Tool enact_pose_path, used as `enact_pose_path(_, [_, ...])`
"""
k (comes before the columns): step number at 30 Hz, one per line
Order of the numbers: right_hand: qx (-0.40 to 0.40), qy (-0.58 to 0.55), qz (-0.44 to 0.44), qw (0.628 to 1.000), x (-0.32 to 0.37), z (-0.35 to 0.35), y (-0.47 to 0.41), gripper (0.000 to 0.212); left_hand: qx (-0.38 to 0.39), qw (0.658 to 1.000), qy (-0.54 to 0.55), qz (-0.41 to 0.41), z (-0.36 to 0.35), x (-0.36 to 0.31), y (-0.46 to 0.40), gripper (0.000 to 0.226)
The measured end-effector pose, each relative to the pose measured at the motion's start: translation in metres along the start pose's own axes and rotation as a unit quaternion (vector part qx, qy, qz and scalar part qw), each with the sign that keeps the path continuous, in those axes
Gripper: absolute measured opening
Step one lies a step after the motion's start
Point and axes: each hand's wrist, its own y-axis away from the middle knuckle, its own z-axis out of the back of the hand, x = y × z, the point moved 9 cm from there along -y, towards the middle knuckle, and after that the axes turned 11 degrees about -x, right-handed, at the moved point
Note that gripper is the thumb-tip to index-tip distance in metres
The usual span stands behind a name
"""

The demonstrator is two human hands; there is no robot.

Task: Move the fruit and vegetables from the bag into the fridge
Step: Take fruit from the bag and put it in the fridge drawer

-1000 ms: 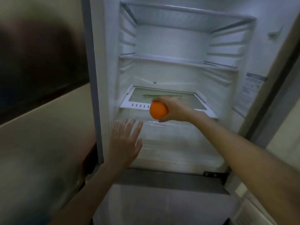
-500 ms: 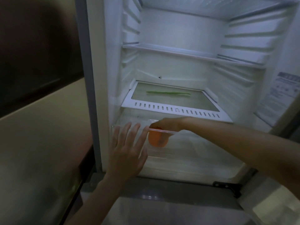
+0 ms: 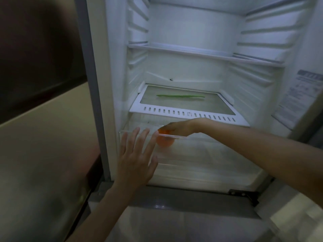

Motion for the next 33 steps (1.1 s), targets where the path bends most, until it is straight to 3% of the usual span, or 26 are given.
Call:
enact_pose_path(4, [-0.047, -0.037, 0.007, 0.998, 0.008, 0.016, 0.014, 0.043, 0.019, 1.000, 0.001, 0.002, 0.000, -0.001, 0.000, 0.060])
enact_pose_path(8, [-0.222, -0.020, 0.044, 0.974, 0.024, 0.062, 0.047, 0.039, 0.051, 0.998, 0.010, 0.017, 0.000, 0.000, 0.000, 0.065])
enact_pose_path(12, [-0.458, 0.077, 0.035, 0.885, 0.035, 0.089, 0.096, 0.040, 0.092, 0.995, 0.020, 0.040, 0.003, -0.002, -0.001, 0.066])
enact_pose_path(16, [-0.571, 0.097, 0.035, 0.815, 0.050, 0.065, 0.135, 0.035, 0.129, 0.991, 0.006, 0.035, 0.007, -0.004, -0.003, 0.061])
enact_pose_path(21, [-0.613, 0.108, 0.010, 0.783, 0.061, 0.024, 0.164, 0.032, 0.137, 0.990, -0.007, 0.015, 0.019, -0.007, -0.006, 0.057])
enact_pose_path(33, [-0.559, 0.087, -0.115, 0.817, 0.069, -0.075, 0.230, 0.037, 0.163, 0.985, 0.059, 0.028, 0.066, -0.028, 0.065, 0.053])
